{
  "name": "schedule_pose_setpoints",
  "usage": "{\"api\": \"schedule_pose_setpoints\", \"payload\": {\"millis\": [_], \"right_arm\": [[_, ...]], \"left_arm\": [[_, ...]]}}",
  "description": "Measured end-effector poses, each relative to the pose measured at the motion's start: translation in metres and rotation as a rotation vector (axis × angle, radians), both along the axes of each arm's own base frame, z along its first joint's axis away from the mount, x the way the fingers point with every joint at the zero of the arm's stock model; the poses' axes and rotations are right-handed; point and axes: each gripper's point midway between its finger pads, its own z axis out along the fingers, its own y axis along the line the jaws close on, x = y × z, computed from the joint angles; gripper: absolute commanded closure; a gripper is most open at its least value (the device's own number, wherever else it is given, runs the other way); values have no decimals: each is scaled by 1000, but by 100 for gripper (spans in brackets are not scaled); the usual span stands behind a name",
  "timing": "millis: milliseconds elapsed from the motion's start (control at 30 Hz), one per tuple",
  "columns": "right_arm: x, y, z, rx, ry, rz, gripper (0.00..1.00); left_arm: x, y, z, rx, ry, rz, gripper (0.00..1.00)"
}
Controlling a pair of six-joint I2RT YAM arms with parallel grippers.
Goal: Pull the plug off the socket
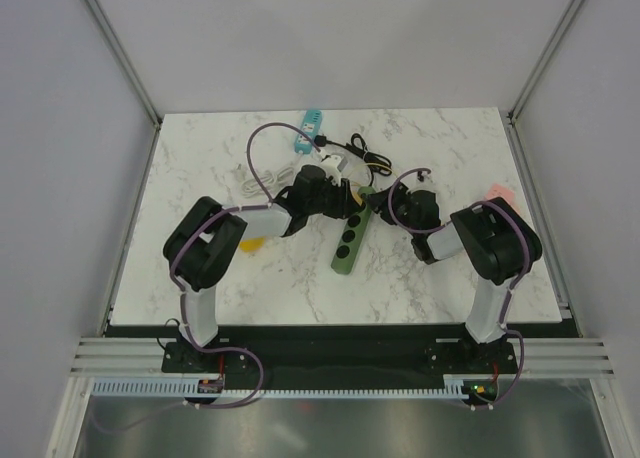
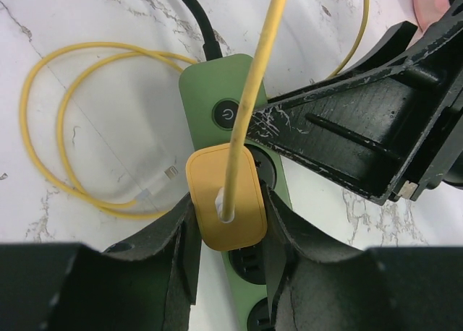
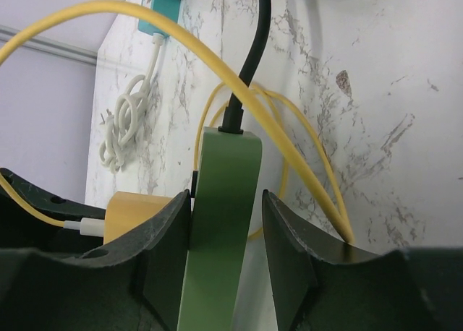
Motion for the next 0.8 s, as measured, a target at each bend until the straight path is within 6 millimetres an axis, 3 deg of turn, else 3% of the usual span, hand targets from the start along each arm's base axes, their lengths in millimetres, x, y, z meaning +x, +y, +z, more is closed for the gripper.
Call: {"api": "schedule_pose_setpoints", "payload": {"millis": [133,233,267,433,600,800], "right_arm": [[-1,4,1,17,-9,21,54],[1,2,4,40,-8,5,84],[2,1,5,58,-3,-4,100],[2,6,2,78,30,-1,100],[-9,24,-1,55,72,40,100],[-3,39,4,-42,86,32,100]], "left_arm": [[-3,-4,1,-4,-5,-9,98],[-2,-8,5,-11,-23,-7,98],[-1,-8,6,-13,-30,-3,98],[-6,-2,6,4,-93,75,98],[-18,16,5,7,-164,165,98],[-12,34,7,-66,-145,244,98]]}}
